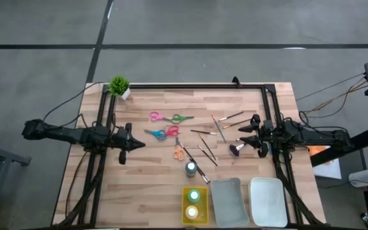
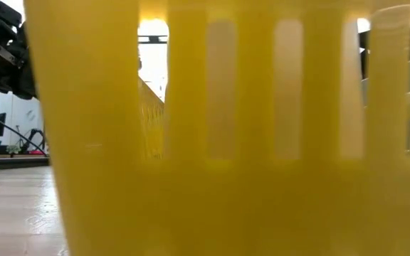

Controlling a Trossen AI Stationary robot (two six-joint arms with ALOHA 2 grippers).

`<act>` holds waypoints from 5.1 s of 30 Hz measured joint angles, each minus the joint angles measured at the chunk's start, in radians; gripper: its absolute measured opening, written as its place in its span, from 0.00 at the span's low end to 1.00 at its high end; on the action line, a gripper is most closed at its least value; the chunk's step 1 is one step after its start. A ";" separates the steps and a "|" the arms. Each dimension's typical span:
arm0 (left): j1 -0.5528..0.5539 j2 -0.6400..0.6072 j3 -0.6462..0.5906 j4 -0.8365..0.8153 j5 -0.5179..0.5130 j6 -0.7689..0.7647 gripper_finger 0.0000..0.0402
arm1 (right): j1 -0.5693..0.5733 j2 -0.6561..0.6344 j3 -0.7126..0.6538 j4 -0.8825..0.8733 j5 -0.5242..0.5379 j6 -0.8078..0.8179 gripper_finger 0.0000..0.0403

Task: Pick & Place Paint Supplies
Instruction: Put the blue paint bottle into the yellow bin

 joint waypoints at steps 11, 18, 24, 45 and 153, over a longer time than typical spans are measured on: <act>0.000 0.000 0.000 0.000 0.000 0.000 0.00 | 0.000 0.000 0.000 0.002 0.002 -0.218 0.51; 0.000 0.000 0.000 0.000 0.000 0.000 0.00 | 0.000 0.000 0.000 0.003 0.002 -0.596 0.51; 0.000 0.000 -0.001 0.000 0.000 0.000 0.00 | 0.000 0.000 0.000 0.003 -0.008 -0.519 0.51; 0.000 0.000 -0.001 0.000 0.000 0.000 0.00 | 0.008 0.112 0.076 0.061 0.001 0.030 0.51; 0.000 0.000 -0.001 0.000 0.000 0.000 0.00 | 0.305 1.841 1.466 -0.712 0.074 0.011 0.79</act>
